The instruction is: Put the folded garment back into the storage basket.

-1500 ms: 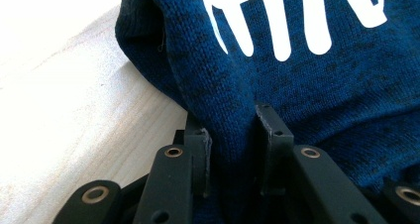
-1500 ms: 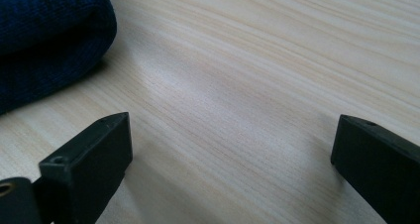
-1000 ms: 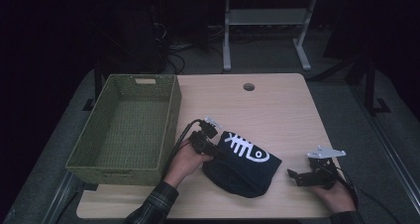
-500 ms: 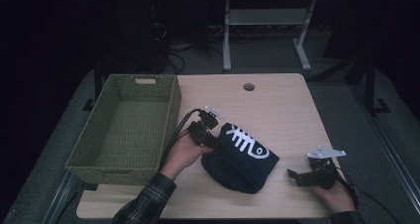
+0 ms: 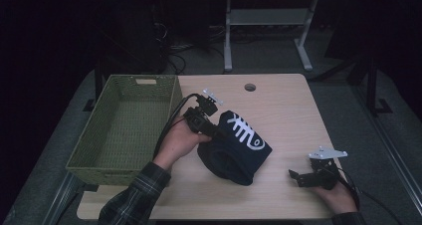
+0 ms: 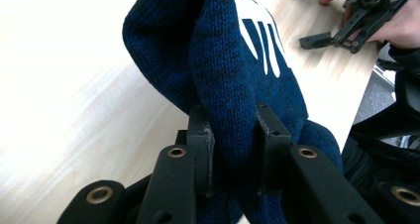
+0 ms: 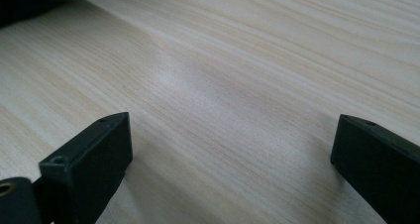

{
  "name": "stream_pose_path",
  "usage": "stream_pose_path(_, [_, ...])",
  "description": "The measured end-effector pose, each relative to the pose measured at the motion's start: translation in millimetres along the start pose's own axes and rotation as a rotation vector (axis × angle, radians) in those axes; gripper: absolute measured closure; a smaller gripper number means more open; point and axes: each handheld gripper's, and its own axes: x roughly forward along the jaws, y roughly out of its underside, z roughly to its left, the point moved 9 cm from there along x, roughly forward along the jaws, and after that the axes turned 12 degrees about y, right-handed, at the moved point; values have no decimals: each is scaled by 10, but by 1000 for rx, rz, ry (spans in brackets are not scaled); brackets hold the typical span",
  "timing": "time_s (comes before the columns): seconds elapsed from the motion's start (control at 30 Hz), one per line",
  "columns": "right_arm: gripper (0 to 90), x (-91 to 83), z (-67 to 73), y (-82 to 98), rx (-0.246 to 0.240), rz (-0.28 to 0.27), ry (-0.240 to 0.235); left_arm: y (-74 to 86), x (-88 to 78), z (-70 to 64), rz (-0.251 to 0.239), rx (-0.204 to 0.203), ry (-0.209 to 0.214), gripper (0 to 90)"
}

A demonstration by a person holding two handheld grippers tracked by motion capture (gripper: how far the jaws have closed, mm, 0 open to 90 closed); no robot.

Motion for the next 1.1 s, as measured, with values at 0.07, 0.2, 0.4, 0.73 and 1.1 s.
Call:
stream_pose_path(0.07, [22, 0, 0, 0, 0, 0, 0, -32, -60, -33, 2, 8, -6, 734])
stream_pose_path(0.2, [22, -1, 0, 0, 0, 0, 0, -86, -177, -88, -4, 22, -17, 734])
stream_pose_path(0.4, [22, -1, 0, 0, 0, 1, 0, -108, -380, -121, -6, 33, -24, 734])
stream_pose_path(0.73, [22, 0, -1, 0, 1, 1, 1, -121, -751, -139, -42, 29, -46, 734])
stream_pose_path(1.1, [22, 0, -3, 1, 3, 1, 3, -81, -1251, -161, -89, 5, -79, 733])
